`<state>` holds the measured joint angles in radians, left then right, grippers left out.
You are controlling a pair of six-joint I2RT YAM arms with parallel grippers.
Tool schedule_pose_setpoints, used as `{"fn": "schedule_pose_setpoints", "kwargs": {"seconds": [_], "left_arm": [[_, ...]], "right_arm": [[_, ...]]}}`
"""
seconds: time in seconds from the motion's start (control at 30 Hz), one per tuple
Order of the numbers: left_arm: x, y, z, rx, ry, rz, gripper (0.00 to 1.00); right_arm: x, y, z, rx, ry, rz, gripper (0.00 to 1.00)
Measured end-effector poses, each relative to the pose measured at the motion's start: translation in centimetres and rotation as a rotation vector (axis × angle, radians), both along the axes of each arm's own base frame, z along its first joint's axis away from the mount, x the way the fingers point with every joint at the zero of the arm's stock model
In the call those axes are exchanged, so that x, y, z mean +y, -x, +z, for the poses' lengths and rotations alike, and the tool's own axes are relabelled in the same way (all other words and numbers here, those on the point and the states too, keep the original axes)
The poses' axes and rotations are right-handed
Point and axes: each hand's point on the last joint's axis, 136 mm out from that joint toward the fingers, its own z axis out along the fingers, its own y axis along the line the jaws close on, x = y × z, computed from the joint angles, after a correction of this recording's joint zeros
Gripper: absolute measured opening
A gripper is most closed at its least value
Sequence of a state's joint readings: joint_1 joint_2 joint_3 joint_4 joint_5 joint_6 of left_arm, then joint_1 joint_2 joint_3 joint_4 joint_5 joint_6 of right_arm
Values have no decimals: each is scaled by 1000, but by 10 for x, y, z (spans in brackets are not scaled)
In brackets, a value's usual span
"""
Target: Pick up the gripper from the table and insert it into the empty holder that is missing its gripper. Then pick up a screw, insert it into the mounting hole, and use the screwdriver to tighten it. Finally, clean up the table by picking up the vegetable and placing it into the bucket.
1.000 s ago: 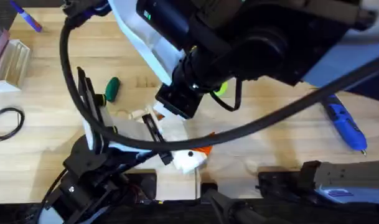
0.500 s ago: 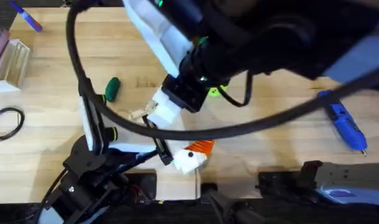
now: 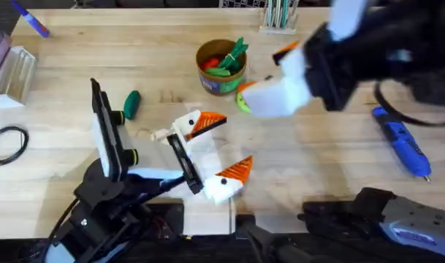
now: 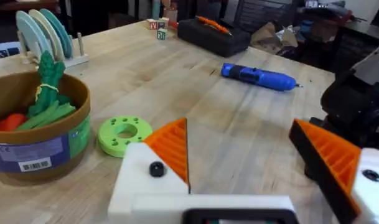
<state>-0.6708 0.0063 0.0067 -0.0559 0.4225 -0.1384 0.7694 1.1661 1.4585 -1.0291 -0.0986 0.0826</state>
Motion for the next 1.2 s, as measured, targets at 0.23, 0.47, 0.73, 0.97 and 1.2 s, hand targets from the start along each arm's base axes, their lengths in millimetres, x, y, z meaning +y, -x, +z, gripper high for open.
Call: {"fn": "schedule_pose_setpoints", "kwargs": {"seconds": [0.23, 0.47, 0.73, 0.97, 1.2], "left_arm": [[0, 0, 0, 0, 0, 0, 986], [0, 0, 0, -2, -1, 0, 834], [0, 0, 0, -6, -3, 0, 171], [0, 0, 0, -6, -3, 0, 6], [0, 0, 0, -6, -3, 0, 5]], "right_arm": [[-45, 46, -17, 0, -103, -66, 844], [-75, 87, -35, -12, -184, -59, 844], [-98, 102, -64, 34, -94, -88, 944], [-121, 80, -73, -25, -10, -246, 984], [-155, 53, -102, -54, 135, -465, 989]]}}
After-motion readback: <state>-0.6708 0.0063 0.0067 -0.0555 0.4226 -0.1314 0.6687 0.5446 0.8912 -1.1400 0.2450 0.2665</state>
